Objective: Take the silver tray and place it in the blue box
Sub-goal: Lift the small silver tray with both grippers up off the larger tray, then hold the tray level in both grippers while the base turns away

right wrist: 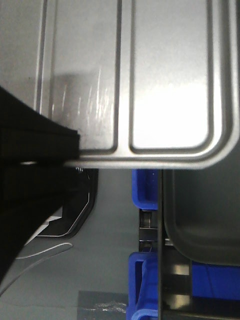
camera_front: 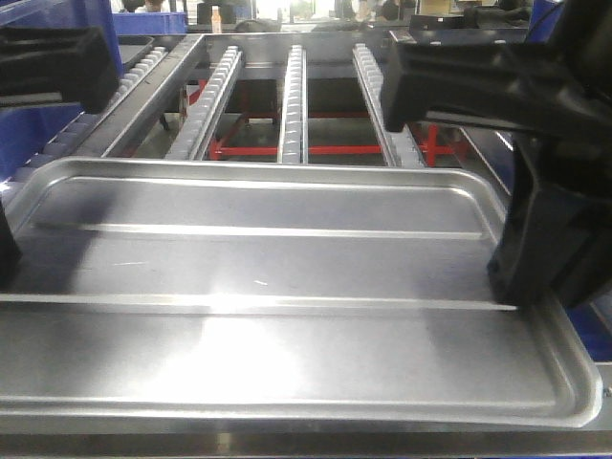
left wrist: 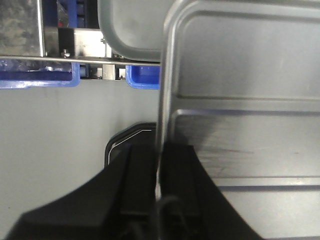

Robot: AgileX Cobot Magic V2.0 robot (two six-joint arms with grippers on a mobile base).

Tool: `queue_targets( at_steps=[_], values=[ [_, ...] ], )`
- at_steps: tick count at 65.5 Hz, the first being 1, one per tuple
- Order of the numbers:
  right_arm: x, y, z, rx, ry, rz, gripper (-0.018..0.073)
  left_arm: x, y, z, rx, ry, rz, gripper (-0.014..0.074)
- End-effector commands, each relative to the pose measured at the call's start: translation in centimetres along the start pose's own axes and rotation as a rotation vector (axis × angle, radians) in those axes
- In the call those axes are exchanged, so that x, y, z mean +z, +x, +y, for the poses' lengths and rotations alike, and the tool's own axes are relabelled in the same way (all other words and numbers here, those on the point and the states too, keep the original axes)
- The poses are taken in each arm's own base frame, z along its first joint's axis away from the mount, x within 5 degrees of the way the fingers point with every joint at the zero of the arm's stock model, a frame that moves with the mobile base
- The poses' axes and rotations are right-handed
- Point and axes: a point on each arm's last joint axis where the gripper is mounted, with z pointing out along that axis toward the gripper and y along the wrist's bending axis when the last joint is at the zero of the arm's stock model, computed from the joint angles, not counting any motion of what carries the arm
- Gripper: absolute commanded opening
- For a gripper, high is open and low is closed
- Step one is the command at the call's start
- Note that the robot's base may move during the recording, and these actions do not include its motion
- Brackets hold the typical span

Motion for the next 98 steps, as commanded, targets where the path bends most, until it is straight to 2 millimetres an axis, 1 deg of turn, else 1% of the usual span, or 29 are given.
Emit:
queue_targets(
  at_steps=[1, 9, 48, 63, 98],
  values=[
    [-1.67, -1.68, 0.05, 0.002, -0.035, -0.093, 0.0052, -1.22, -0.47, 0.04, 0.010, 0.030, -0.056, -0.0014],
    [-1.95, -2.17, 0.05, 0.015, -0.040, -0.107, 0.0052, -1.23, -0.55, -0.10, 0.010, 0.046, -0.065, -0.0014],
    [-1.82, -2.07, -0.07, 0.013, -0.017, -0.096, 0.0052, -1.24, -0.57, -0.14, 0.010, 0.050, -0.067, -0.0015],
    [-1.81, -1.87, -0.49, 0.015, 0.029, -0.075, 0.0052, -1.23, -0.52, -0.04, 0.010, 0.040, -0.062, -0.0015],
    [-1.81, -1.87, -0.50, 0.015, 0.030, -0.075, 0.0052, -1.23, -0.52, -0.04, 0.010, 0.040, -0.062, -0.0015]
  ],
)
